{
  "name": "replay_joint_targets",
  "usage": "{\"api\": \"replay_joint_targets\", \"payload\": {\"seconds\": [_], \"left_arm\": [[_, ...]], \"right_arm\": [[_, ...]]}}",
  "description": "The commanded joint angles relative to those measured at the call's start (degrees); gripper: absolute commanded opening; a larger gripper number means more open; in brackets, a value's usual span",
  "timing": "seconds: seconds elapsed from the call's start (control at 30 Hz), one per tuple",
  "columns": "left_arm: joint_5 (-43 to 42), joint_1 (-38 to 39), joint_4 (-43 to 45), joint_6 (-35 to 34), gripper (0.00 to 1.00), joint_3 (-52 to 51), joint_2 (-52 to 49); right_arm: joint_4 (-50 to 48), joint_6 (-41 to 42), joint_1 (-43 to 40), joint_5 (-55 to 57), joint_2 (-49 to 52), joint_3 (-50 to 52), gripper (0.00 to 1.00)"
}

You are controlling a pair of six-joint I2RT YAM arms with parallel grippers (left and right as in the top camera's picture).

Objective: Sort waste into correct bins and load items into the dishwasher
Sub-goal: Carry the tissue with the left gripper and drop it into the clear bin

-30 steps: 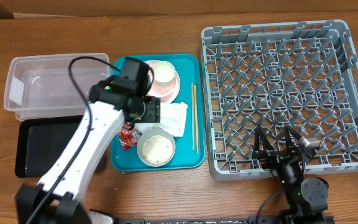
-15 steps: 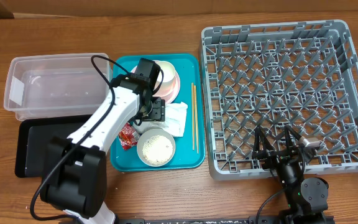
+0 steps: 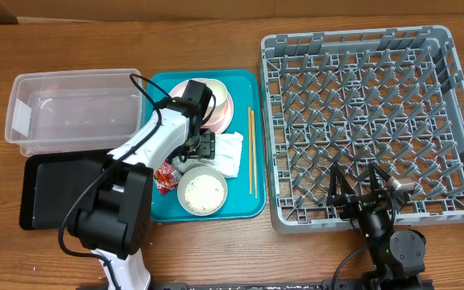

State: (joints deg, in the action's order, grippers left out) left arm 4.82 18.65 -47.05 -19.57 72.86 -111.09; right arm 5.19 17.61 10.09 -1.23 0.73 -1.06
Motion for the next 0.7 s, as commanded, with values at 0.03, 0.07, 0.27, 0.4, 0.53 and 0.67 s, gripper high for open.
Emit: {"api": "replay_joint_targets", "payload": {"seconds": [0.03, 0.07, 0.27, 0.4, 0.53, 0.67], "left_arm": [[1.2, -0.3, 0.6, 0.3, 0.77, 1.1, -2.6], [1.2, -0.3, 0.8, 0.3, 0.76, 1.1, -3.0], [1.2, -0.3, 0.8, 0.3, 0.38, 1.1, -4.2], [1.2, -0.3, 0.8, 0.3, 0.2, 1.1, -4.2], [1.1, -0.3, 0.2, 0.3, 0.04, 1.2, -2.6], [1.1, -0.3, -0.2, 0.3, 0.04, 1.9, 1.0]], "right_arm": [[-0.4, 0.0, -0.4, 0.1, -0.5, 0.6, 1.0], [-0.4, 0.0, -0.4, 0.1, -0.5, 0.6, 1.0], [-0.4, 0.0, -0.4, 0.1, -0.5, 0.6, 1.0], [-0.4, 0.0, -0.4, 0.1, -0.5, 0.6, 1.0], [-0.4, 0.0, -0.4, 0.1, -0.5, 0.6, 1.0], [-0.4, 0.0, -0.4, 0.1, -0.5, 0.6, 1.0]]}}
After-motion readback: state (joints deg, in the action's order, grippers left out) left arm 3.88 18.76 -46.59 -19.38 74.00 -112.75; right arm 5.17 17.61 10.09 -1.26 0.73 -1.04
